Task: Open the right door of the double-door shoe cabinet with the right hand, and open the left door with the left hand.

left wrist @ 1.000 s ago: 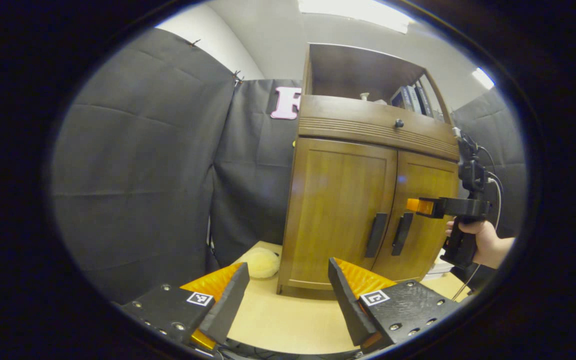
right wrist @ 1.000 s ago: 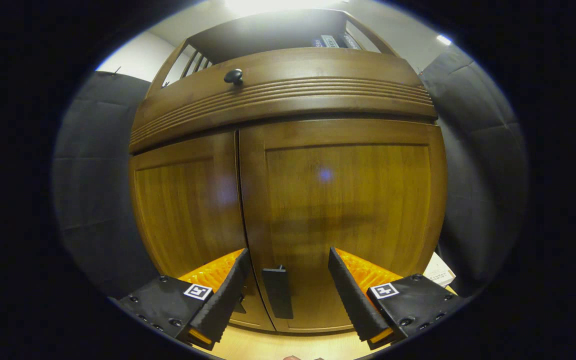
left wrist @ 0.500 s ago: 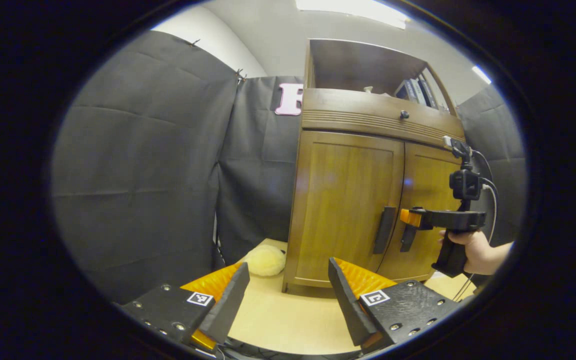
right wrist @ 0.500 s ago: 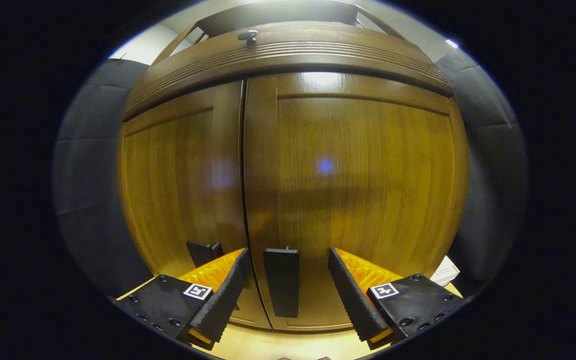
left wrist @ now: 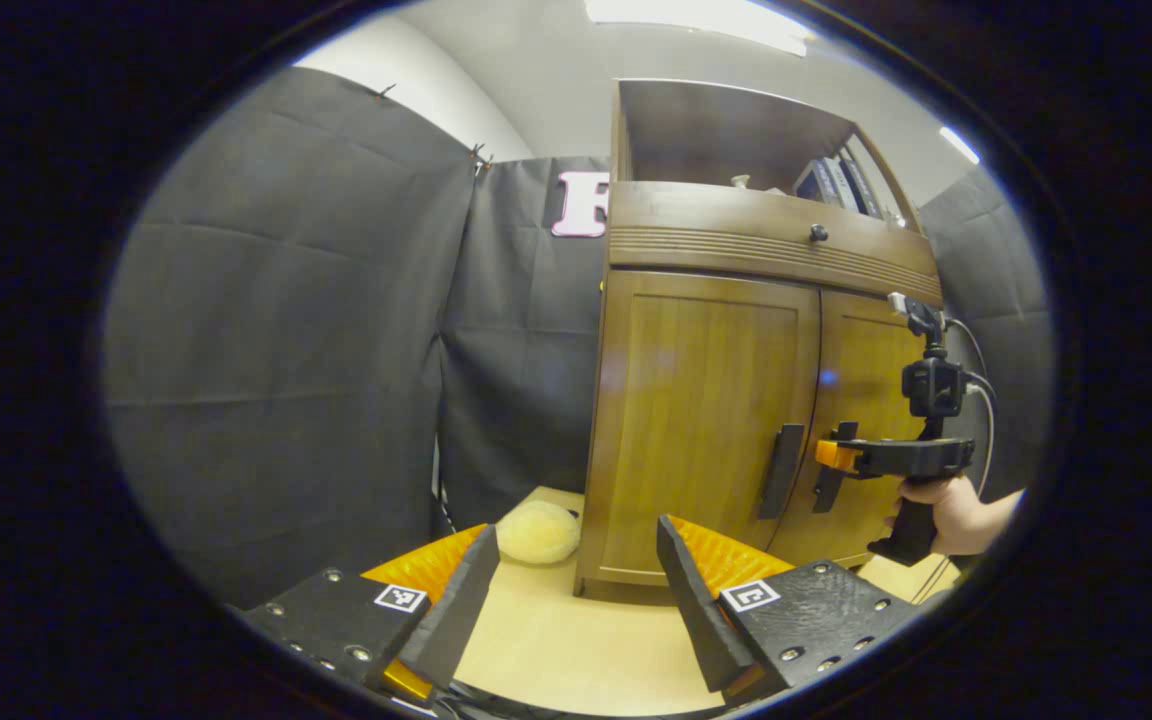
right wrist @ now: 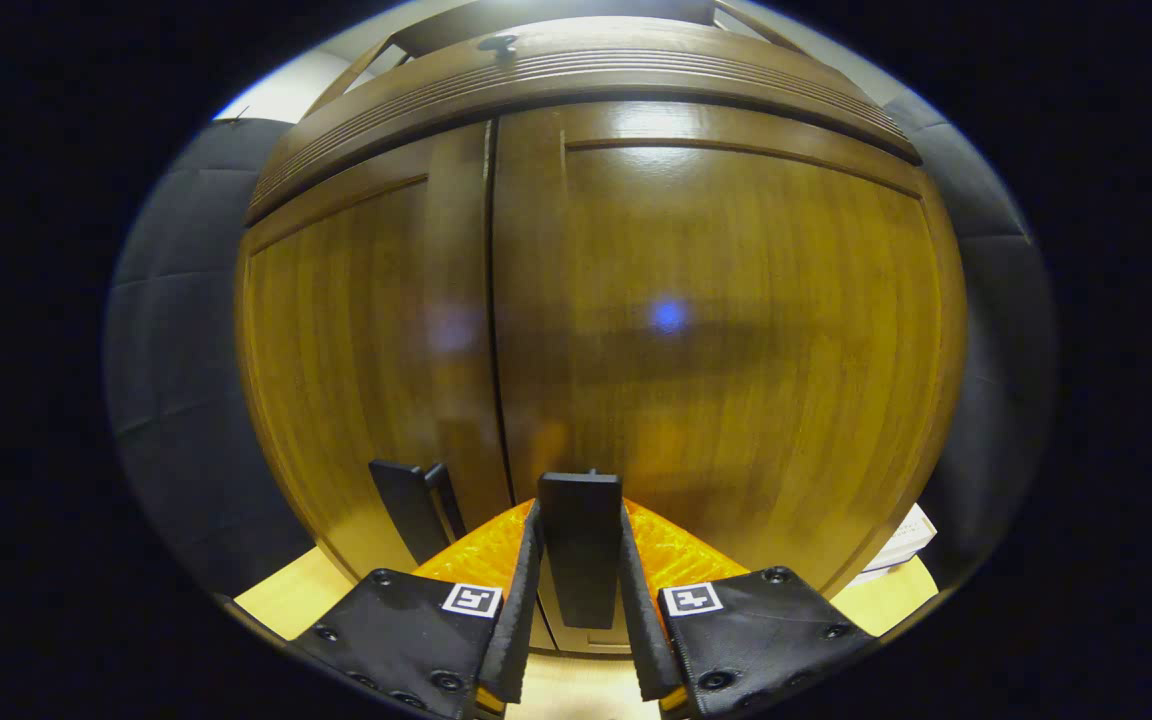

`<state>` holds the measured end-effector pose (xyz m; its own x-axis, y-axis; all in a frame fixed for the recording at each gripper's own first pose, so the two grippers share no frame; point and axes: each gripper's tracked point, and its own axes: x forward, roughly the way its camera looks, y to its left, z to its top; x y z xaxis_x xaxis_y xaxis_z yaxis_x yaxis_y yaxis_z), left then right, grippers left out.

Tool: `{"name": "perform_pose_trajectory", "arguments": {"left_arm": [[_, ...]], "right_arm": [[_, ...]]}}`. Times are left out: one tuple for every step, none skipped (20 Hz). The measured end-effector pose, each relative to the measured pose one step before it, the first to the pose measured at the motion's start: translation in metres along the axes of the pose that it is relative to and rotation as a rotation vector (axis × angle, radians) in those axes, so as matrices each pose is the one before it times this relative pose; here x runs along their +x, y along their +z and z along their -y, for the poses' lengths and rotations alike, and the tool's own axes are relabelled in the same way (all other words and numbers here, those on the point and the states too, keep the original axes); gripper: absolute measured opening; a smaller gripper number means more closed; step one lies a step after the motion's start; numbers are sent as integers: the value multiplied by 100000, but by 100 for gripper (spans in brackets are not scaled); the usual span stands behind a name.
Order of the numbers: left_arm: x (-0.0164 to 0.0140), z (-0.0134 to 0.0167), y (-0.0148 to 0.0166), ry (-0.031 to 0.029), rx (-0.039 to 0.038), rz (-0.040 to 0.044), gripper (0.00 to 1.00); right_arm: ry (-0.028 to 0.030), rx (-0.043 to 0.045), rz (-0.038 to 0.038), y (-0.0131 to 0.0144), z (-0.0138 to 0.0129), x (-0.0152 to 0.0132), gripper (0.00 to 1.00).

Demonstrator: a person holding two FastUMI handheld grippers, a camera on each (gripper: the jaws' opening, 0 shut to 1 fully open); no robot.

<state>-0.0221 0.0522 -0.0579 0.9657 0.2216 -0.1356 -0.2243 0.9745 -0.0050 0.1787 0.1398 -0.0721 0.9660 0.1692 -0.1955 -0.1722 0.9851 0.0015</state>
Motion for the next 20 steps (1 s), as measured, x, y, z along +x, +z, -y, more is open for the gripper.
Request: {"name": "perform_pose_trajectory", "arguments": {"left_arm": [[253,-291,-62,-281,-3160,-245,89],[84,-246,-197,-222,-2449,140,89],[-35,-240,-66,106,-1595,80,89],[-373,-101,30,266,-875,203,89],[-177,-102,170,234,-381,217,89],[-72,76,103,147,-5,16,89],[-22,5,22,157,90,-179,89],[49,91,-68,-63,93,-56,89],[45,29,-192,-225,-391,-625,89],[19,-83,-133,156,-393,-1233,89],[62,-130,130,553,-249,-913,89],[-60,23,230,319,-323,-482,90],[-100,-3,339,-236,-409,-40,91],[-86,-165,102,-574,-297,355,92],[-5,-100,150,-672,175,445,92],[-29,-46,-148,-402,632,174,91],[59,209,27,-519,796,255,89],[85,101,89,-801,545,388,89],[-35,-34,26,-958,282,226,89],[13,-6,105,-954,150,39,90]], "right_arm": [[-202,-646,-739,-284,-32,33,41],[-163,482,-1422,-407,134,152,42],[-822,1716,16,-164,398,221,46],[810,923,-520,246,-144,-816,34],[622,-474,810,-63,225,708,31],[573,-1587,337,-46,46,110,31],[-10,6,340,43,-238,-336,38],[-766,1017,-1095,-34,24,209,31],[-399,1541,-125,-59,101,-289,34],[-539,-478,226,-92,153,630,22],[300,-957,645,406,3,-548,22],[1095,445,-298,-98,63,-123,19],[2138,1660,-340,-328,-272,283,17],[2596,1465,-683,-78,-183,-51,17],[1658,-496,-668,227,-55,-180,12],[963,-1761,-959,-1,31,-382,9],[129,-767,-12,-122,-110,-407,9],[-324,-726,618,38,-13,-531,9],[-418,36,209,-422,1,-790,9],[-237,472,171,-99,33,-456,9]]}}
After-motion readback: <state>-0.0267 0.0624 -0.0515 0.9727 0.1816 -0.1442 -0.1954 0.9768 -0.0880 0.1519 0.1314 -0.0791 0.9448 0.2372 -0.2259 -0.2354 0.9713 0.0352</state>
